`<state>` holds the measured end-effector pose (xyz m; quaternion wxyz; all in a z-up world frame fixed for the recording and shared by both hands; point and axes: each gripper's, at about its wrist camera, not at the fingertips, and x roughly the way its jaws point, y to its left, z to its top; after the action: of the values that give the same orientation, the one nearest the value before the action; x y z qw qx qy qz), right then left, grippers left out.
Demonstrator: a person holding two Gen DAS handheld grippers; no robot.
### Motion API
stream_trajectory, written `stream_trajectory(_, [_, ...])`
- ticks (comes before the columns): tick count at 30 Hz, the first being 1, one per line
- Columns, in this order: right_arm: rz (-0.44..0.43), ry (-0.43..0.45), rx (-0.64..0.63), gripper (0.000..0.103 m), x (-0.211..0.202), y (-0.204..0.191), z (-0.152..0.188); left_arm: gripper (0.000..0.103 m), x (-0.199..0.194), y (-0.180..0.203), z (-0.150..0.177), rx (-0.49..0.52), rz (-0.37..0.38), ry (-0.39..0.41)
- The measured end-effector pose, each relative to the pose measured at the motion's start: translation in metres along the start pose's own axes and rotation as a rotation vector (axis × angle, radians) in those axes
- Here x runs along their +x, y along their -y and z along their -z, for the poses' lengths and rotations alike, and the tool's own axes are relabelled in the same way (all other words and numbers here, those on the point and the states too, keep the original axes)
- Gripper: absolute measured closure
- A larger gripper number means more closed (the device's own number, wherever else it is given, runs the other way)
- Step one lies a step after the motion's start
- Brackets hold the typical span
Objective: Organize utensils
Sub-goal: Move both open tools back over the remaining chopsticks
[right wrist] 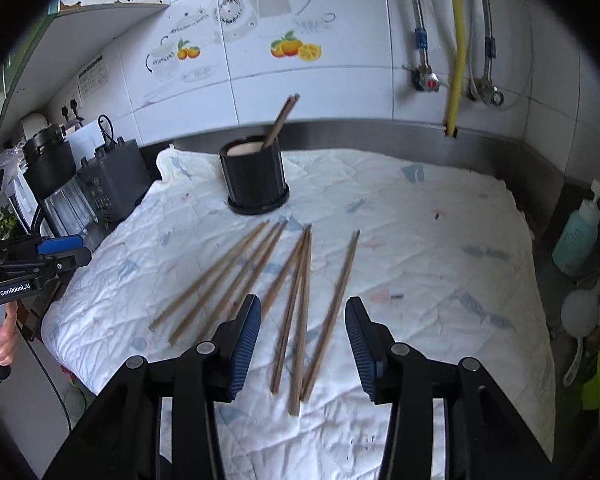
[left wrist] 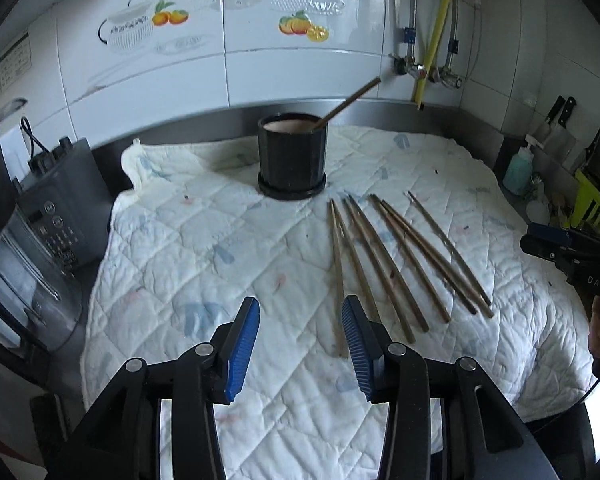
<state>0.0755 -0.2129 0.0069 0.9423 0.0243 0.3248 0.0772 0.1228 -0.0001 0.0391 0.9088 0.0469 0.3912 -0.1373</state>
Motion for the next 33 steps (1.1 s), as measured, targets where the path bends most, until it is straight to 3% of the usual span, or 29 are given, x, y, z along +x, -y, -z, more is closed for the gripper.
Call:
stream_trajectory(5, [0.034,-0.021,-0.001,0.056,0.006,-0.001,0.030,0.057,0.027,0.005,0.033,-0.015,0.016,-0.056])
stream_trajectory(13, [0.043,-0.044,0.012,0.079,0.025,-0.007,0.051,0.059,0.062,0.020,0.052,-0.006,0.033,-0.090])
stream_trajectory(16, [0.047,-0.039,0.017,0.083,0.029,-0.007,0.052,0.062,0.070,0.023,0.054,-0.012,0.036,-0.092])
stream_trajectory(33, [0.061,-0.049,0.076,0.087,0.052,0.000,0.049,0.066,0.102,0.017,0.049,-0.065,0.039,-0.094])
